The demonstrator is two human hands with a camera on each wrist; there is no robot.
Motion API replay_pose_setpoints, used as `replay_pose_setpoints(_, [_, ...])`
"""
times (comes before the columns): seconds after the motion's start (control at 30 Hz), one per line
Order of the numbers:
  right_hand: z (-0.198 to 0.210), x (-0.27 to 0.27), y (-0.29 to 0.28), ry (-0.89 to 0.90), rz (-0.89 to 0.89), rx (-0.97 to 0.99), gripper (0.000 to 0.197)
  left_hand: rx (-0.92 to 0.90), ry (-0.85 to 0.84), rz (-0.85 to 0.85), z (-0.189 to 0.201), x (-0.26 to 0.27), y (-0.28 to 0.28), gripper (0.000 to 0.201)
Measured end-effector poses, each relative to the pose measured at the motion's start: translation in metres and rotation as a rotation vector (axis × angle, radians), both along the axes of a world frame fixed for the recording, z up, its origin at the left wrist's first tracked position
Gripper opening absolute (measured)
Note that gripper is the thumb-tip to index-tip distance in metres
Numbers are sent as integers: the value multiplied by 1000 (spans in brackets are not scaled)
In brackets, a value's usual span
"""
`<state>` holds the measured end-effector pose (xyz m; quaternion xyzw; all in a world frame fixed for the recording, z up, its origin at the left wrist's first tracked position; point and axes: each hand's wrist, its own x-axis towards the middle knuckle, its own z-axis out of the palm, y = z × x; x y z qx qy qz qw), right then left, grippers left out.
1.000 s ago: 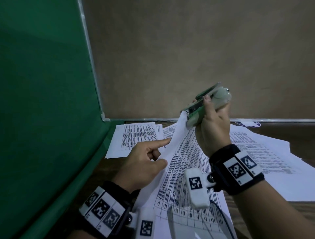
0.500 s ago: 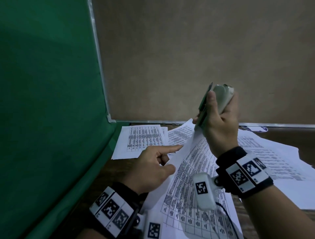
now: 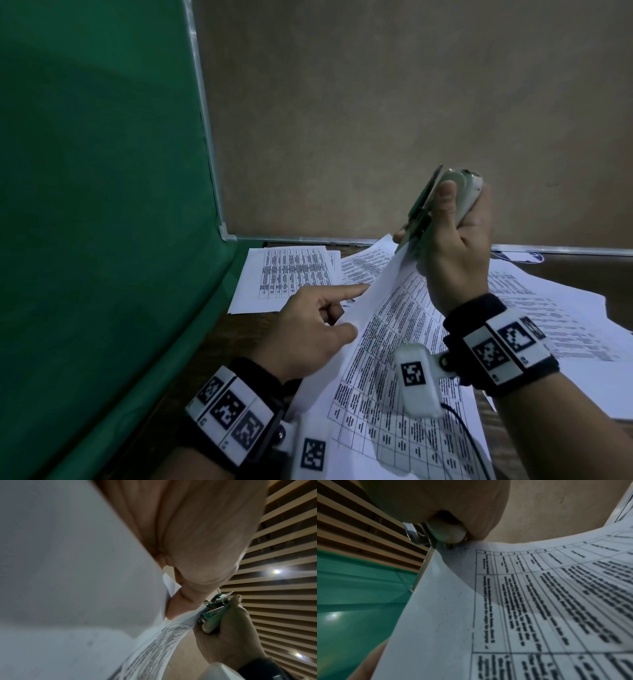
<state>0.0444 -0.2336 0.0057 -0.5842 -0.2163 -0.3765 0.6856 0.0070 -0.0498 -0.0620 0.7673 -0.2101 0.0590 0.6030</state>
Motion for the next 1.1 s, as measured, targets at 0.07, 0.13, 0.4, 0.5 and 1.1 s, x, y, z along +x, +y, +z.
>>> replay_pose_setpoints(0.07, [0,1,0,0,-27,8,19,-5,-4,-17,0,0,-1,68])
replay_pose_setpoints(0.13, [-1,1,0,3,-71,2,17,-3,3,-9,-2,0,0,66])
replay_pose_setpoints(0.4, [1,-5,3,-68,-213,-57,20,39,7,-25,-7,5,3,56])
replay_pose_setpoints(0.5, [6,-4,1,-47,-97,20,56,19,28,-24,-9,6,4,49])
replay_pose_setpoints(1.1, [-98,17,-73,1050,269,364,46,305,431,451,-13,43,87,73])
